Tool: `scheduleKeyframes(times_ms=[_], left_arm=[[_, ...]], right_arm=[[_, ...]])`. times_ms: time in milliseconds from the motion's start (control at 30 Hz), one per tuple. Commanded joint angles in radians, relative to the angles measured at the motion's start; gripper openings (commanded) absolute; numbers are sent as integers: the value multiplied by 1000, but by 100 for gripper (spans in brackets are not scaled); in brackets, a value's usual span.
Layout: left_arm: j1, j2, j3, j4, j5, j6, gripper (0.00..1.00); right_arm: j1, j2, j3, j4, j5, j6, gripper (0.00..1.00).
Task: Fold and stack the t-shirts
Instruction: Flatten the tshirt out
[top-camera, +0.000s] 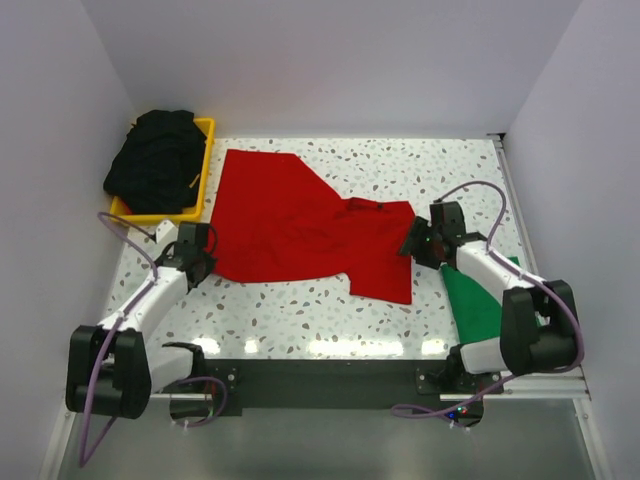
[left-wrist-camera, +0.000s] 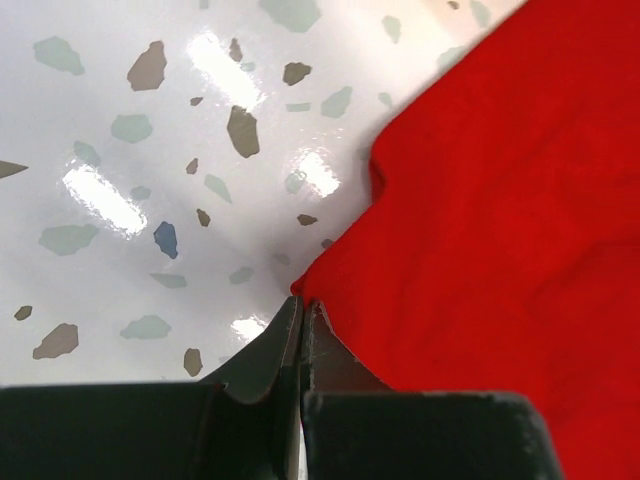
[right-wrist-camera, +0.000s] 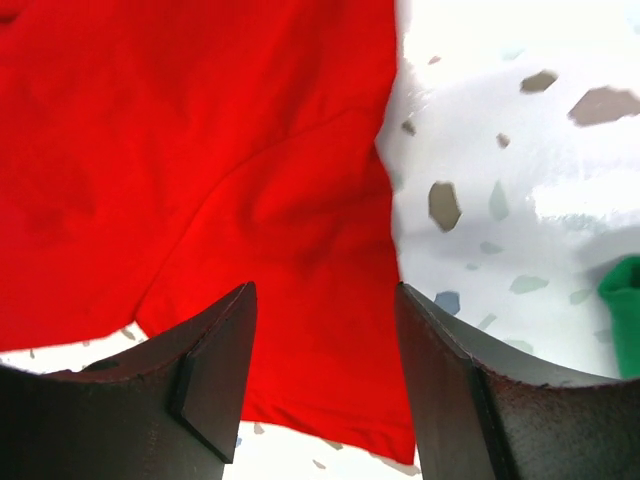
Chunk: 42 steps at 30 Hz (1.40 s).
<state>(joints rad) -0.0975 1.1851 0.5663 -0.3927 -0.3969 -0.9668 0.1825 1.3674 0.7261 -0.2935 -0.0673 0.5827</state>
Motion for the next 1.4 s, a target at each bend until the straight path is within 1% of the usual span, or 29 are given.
scheduleKeyframes(times_ms=[0, 233, 433, 533, 567, 600, 667, 700, 733, 767, 867, 900, 967, 1000, 1100, 1133, 1300, 1367], left_arm=[[5, -57, 41, -12, 19, 40, 0], [5, -93, 44, -26, 43, 71, 0], [7, -104, 50, -21, 78, 89, 0], [5, -116, 55, -23, 86, 96, 0], [5, -122, 56, -24, 87, 100, 0], [7, -127, 61, -26, 90, 102, 0], [5, -133, 66, -31, 92, 109, 0], [5, -140, 81, -43, 90, 112, 0], [5, -145, 87, -49, 90, 117, 0], [7, -157, 98, -55, 90, 128, 0], [5, -188, 153, -89, 78, 154, 0], [7, -197, 191, -107, 72, 161, 0], [7, -226, 257, -129, 58, 181, 0], [7, -235, 282, -149, 53, 189, 0], [7, -274, 377, -181, 41, 218, 0], [7, -283, 401, -187, 41, 235, 0], [7, -323, 608, -248, 32, 261, 0], [7, -335, 697, -267, 35, 263, 0]], right_arm=[[-28, 53, 71, 34, 49, 2, 61], [-41, 200, 124, 114, 47, 57, 58], [-40, 271, 144, 171, 64, 91, 52], [-41, 286, 147, 185, 89, 103, 43], [-40, 288, 147, 188, 89, 108, 38], [-41, 286, 145, 189, 80, 112, 29], [-40, 276, 145, 189, 70, 118, 15], [-40, 265, 145, 180, 63, 121, 5], [-41, 251, 145, 171, 45, 123, 1], [-40, 210, 148, 160, 38, 124, 0], [-41, 125, 177, 90, 40, 118, 0], [-40, 58, 185, 52, 46, 111, 0], [-44, -5, 220, 8, 38, 106, 0], [-49, -74, 234, -33, 37, 103, 0], [-51, -175, 291, -110, 38, 101, 0], [-51, -235, 306, -127, 40, 101, 0], [-55, -372, 478, -297, 52, 91, 0], [-54, -425, 573, -347, 64, 85, 0]])
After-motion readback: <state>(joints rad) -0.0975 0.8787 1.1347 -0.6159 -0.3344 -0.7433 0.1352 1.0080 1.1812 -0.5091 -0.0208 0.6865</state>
